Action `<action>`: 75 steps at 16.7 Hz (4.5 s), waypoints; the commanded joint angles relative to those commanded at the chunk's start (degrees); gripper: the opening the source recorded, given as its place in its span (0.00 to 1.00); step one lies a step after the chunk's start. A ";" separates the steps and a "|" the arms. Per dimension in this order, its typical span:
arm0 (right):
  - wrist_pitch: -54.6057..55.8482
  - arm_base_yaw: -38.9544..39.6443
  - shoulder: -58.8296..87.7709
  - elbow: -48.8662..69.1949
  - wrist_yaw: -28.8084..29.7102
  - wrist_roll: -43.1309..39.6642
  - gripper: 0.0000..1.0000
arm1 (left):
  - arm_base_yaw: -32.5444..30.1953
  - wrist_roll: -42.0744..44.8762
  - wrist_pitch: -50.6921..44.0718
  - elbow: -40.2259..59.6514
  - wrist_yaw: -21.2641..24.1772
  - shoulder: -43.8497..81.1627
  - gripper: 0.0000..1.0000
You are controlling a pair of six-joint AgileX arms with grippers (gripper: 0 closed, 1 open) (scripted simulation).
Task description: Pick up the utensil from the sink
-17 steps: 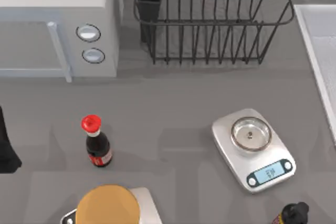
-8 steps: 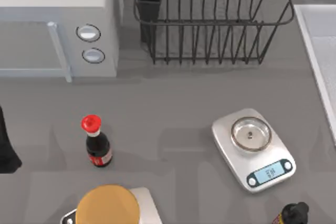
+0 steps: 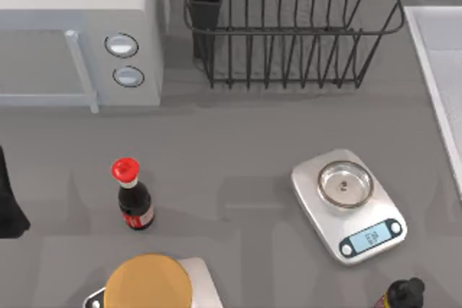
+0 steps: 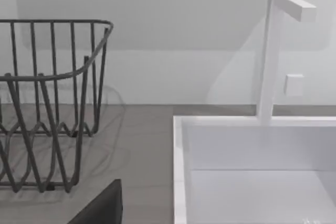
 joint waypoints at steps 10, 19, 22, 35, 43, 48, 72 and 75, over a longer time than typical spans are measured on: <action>-21.07 -5.75 37.00 33.77 0.08 -5.38 1.00 | 0.00 0.00 0.00 0.00 0.00 0.00 1.00; -50.31 -13.73 95.62 83.07 0.20 -12.85 1.00 | 0.00 0.00 0.00 0.00 0.00 0.00 1.00; -58.55 -15.97 112.61 97.08 0.23 -14.95 1.00 | 0.00 0.00 0.00 0.00 0.00 0.00 1.00; -70.17 -18.85 135.64 116.21 0.29 -17.90 1.00 | 0.00 0.00 0.00 0.00 0.00 0.00 1.00; -53.74 -18.99 143.04 108.13 0.38 -17.79 1.00 | 0.00 0.00 0.00 0.00 0.00 0.00 1.00; -45.39 -19.10 147.73 103.51 0.43 -17.76 1.00 | 0.00 0.00 0.00 0.00 0.00 0.00 1.00; -45.38 -19.10 147.73 103.50 0.43 -17.76 0.00 | 0.00 0.00 0.00 0.00 0.00 0.00 1.00; -47.13 -18.94 144.81 104.94 -0.37 -17.07 0.00 | 0.00 0.00 0.00 0.00 0.00 0.00 1.00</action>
